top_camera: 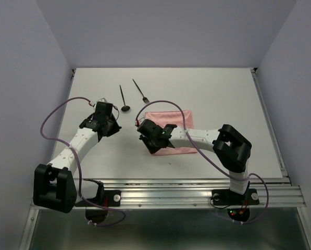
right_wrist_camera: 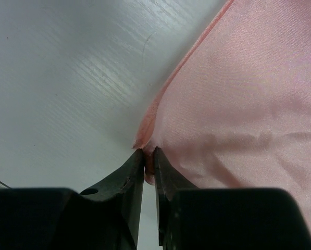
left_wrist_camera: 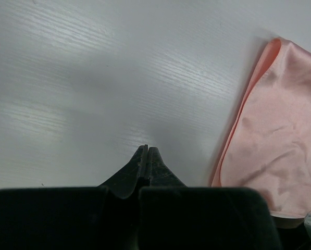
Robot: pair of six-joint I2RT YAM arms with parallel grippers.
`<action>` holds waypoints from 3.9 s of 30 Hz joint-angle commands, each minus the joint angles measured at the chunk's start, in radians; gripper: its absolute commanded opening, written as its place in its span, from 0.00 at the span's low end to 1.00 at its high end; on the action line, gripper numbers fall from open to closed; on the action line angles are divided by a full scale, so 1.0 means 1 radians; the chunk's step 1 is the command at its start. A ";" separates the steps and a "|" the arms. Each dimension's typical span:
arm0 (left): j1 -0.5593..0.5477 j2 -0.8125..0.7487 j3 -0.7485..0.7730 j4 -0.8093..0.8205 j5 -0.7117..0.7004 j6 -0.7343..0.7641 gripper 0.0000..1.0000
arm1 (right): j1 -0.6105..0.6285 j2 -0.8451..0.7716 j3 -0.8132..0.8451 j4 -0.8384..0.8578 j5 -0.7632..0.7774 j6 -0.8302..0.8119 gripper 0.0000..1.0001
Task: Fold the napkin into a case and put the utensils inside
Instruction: Pick up the top corner of the square-folded napkin from the center of the board, then fold the upper triangle-folded napkin at the center of the board.
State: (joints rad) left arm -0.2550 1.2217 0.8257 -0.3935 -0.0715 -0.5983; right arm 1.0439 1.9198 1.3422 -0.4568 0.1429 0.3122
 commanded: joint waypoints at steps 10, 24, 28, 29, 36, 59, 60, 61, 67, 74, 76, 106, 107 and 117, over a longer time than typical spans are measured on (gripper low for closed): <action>0.005 -0.027 -0.017 0.018 0.007 0.017 0.02 | 0.010 -0.062 0.020 0.015 0.110 0.018 0.02; 0.005 -0.014 -0.013 0.025 0.021 0.020 0.02 | -0.277 -0.154 -0.087 0.167 -0.046 0.045 0.01; 0.005 -0.008 -0.014 0.030 0.025 0.022 0.02 | -0.344 -0.151 -0.110 0.188 -0.048 0.036 0.01; 0.005 -0.007 -0.016 0.030 0.029 0.022 0.02 | -0.357 -0.145 -0.115 0.190 -0.045 0.028 0.01; 0.005 -0.008 -0.017 0.031 0.033 0.022 0.02 | -0.458 -0.127 -0.123 0.207 -0.023 -0.008 0.01; 0.005 0.029 0.007 0.041 0.058 0.031 0.02 | -0.584 -0.064 -0.075 0.211 -0.011 -0.065 0.01; 0.005 0.030 0.007 0.042 0.061 0.031 0.02 | -0.584 -0.062 -0.071 0.213 -0.019 -0.067 0.01; 0.005 0.033 0.007 0.044 0.061 0.031 0.02 | -0.584 -0.061 -0.066 0.213 -0.025 -0.068 0.01; 0.005 0.038 0.010 0.047 0.067 0.031 0.02 | -0.584 -0.058 -0.046 0.211 -0.081 -0.067 0.01; 0.005 0.036 0.003 0.050 0.067 0.031 0.02 | -0.584 -0.036 -0.023 0.211 -0.085 -0.070 0.01; 0.005 0.035 0.001 0.050 0.067 0.031 0.02 | -0.584 -0.028 -0.011 0.211 -0.082 -0.081 0.01; 0.005 0.033 -0.011 0.051 0.067 0.029 0.02 | -0.584 0.022 0.038 0.196 0.055 -0.120 0.03; 0.005 0.033 -0.013 0.051 0.067 0.029 0.02 | -0.584 0.024 0.038 0.196 0.057 -0.122 0.04; 0.005 0.033 -0.008 0.059 0.094 0.026 0.02 | -0.584 -0.008 0.032 0.196 0.099 -0.119 0.33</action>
State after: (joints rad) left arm -0.2535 1.2671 0.8238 -0.3553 -0.0032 -0.5838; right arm 0.4587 1.9404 1.3369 -0.2817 0.1986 0.1989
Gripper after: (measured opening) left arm 0.022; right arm 0.321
